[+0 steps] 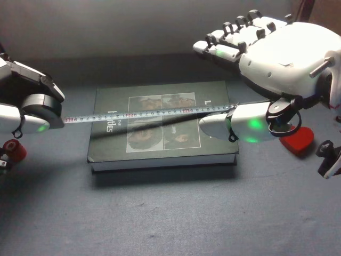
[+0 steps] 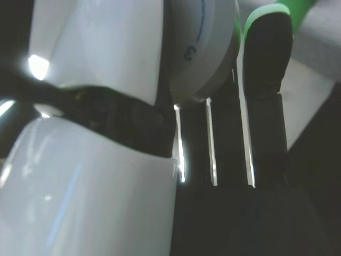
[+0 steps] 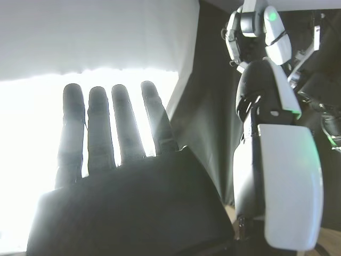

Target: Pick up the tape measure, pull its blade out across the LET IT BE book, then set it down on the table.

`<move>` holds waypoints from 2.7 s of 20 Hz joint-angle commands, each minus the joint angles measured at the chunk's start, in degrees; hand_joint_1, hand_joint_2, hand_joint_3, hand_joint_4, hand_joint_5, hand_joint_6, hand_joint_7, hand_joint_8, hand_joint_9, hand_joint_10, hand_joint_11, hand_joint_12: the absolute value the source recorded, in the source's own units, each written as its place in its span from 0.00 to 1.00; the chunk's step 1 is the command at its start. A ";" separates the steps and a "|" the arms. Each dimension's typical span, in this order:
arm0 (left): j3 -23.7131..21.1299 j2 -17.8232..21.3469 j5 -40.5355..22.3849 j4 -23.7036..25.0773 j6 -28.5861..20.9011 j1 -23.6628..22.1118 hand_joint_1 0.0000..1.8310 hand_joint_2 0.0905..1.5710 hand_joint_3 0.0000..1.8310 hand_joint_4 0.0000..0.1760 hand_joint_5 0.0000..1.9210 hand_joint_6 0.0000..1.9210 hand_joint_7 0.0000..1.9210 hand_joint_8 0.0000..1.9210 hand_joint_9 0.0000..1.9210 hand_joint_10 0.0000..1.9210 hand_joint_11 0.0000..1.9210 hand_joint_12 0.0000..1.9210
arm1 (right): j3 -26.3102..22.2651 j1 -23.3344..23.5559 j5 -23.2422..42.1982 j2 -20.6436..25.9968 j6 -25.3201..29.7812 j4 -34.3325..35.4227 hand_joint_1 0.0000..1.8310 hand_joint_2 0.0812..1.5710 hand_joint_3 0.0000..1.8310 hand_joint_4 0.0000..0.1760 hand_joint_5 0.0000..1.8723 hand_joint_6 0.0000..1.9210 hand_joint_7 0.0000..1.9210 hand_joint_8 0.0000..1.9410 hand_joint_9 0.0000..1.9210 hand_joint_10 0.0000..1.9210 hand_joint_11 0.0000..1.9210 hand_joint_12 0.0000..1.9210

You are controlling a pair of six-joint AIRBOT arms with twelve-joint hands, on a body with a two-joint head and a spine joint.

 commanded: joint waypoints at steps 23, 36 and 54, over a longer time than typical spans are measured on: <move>7.31 -4.35 -10.35 2.04 -5.26 3.34 0.82 0.66 0.00 0.00 0.52 0.36 0.54 0.42 0.53 0.52 0.50 0.73 | -0.24 -0.13 -1.99 0.13 0.31 -4.21 0.12 0.66 0.00 0.25 0.05 0.00 0.05 0.00 0.06 0.00 0.00 0.29; 2.84 -1.49 -7.83 3.63 -4.25 -1.84 0.82 0.66 0.00 0.00 0.52 0.35 0.52 0.45 0.53 0.53 0.49 0.74 | -0.24 -0.13 -1.98 0.13 0.31 -4.40 0.12 0.67 0.00 0.24 0.06 0.00 0.06 0.00 0.07 0.00 0.00 0.32; -24.95 14.91 -8.00 -6.22 3.69 6.56 0.82 0.67 0.00 0.00 0.50 0.39 0.52 0.45 0.52 0.53 0.49 0.74 | -0.23 -0.32 -2.11 0.17 0.31 -4.62 0.13 0.68 0.00 0.23 0.07 0.00 0.08 0.00 0.09 0.00 0.00 0.34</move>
